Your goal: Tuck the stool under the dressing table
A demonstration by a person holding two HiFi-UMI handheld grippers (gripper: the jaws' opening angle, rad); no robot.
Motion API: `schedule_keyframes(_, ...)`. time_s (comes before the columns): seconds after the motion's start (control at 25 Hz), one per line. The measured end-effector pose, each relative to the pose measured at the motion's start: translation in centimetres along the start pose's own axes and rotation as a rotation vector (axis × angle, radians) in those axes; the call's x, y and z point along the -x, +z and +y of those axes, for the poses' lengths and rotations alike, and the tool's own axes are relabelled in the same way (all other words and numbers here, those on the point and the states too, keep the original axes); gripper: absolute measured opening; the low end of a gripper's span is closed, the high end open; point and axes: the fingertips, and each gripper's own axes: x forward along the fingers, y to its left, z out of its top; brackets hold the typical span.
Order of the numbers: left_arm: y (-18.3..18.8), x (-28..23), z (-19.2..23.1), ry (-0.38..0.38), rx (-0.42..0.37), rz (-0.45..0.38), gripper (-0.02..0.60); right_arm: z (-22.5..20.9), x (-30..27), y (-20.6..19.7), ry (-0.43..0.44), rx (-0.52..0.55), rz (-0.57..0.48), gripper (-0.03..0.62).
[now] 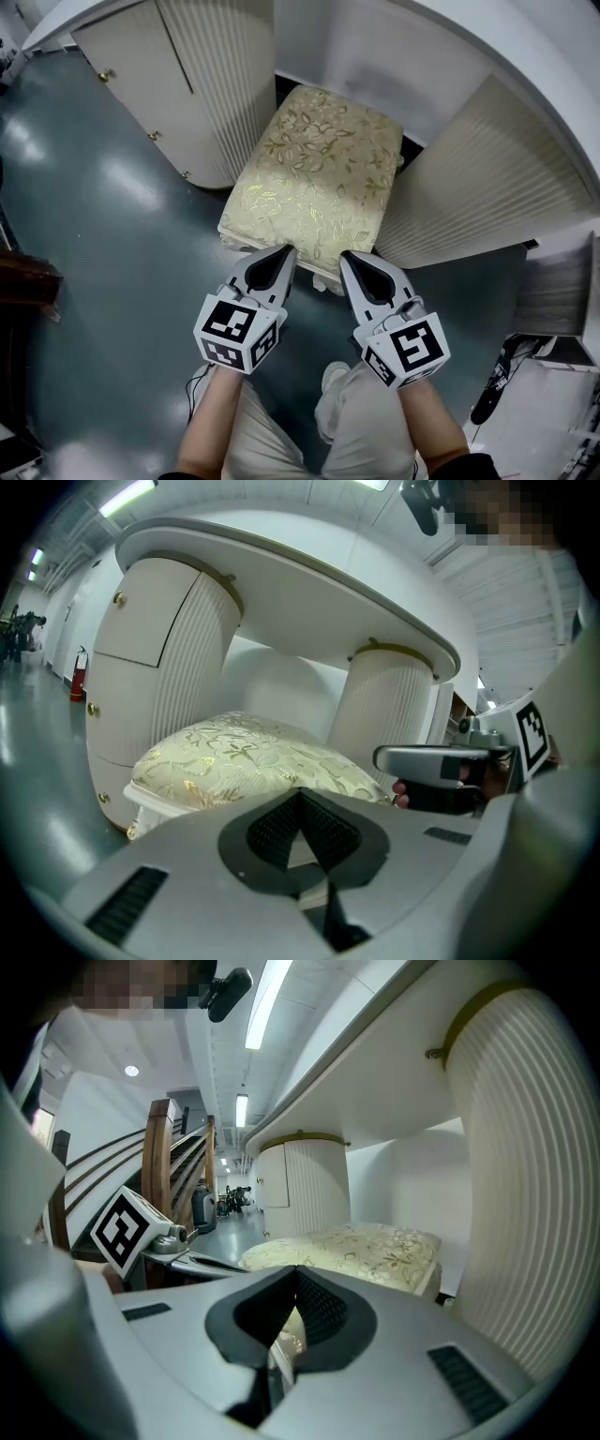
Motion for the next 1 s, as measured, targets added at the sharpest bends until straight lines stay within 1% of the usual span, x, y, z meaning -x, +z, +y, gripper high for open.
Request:
schedule_keyframes(0.28,-0.1,-0.1,0.4,0.003,-0.020,-0.036,0.009,-0.4,0.9,-0.3,-0.022,0.015,-0.042,0.009)
schedule_keyframes(0.52,-0.2,-0.3,0.2,0.011,-0.015,-0.053,0.009,-0.5,1.6,-0.7,-0.037,0.017,-0.055,0.009)
schedule_keyframes(0.68,-0.3,0.0,0.1,0.020,-0.021,-0.069,0.009,0.5,2.2,-0.6,-0.032,0.041,-0.068,0.009)
schedule_keyframes(0.84,-0.8,1.0,-0.1,0.044,-0.021,-0.101,0.009,1.5,3.7,-1.4,-0.029,0.059,-0.073,0.009)
schedule_keyframes(1.0,-0.2,0.3,-0.1,0.056,-0.012,-0.104,0.009,1.0,4.2,-1.1,-0.026,0.065,-0.076,0.009)
